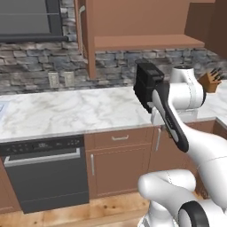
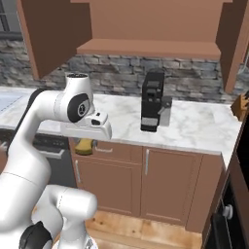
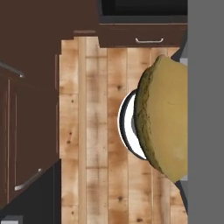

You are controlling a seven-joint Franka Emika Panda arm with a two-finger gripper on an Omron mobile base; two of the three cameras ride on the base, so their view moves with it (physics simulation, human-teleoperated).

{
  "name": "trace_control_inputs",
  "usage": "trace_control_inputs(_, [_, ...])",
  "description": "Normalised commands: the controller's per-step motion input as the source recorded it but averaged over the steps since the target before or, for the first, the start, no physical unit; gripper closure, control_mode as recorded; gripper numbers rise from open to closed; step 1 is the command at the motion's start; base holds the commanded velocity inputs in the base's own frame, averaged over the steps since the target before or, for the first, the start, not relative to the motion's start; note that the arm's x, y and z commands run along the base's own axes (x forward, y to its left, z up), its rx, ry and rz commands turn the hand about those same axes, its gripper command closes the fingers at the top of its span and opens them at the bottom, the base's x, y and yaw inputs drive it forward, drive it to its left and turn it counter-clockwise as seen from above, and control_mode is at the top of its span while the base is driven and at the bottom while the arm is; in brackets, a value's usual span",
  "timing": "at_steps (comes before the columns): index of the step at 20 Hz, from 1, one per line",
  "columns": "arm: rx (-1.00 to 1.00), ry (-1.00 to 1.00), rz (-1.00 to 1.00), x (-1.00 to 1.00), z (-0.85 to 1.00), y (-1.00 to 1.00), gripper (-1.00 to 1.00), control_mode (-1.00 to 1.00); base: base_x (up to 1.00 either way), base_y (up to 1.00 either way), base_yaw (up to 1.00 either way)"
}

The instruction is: Pick up the sponge and bar soap from the sink, and place them back in the cabinet, and close the cabinet doors.

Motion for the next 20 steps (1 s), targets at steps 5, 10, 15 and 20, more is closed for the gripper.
trace_control_inputs(5, [0.0,0.0,0.0,0.0,0.0,0.0,1.0,1.0,0.46,-0.2,0.05])
trace_control_inputs(10, [0.0,0.0,0.0,0.0,0.0,0.0,1.0,1.0,0.42,-0.32,0.0])
trace_control_inputs(15, [0.0,0.0,0.0,0.0,0.0,0.0,1.0,1.0,0.25,-0.39,-0.02])
trace_control_inputs(20, [0.0,0.0,0.0,0.0,0.0,0.0,1.0,1.0,0.25,-0.26,-0.07])
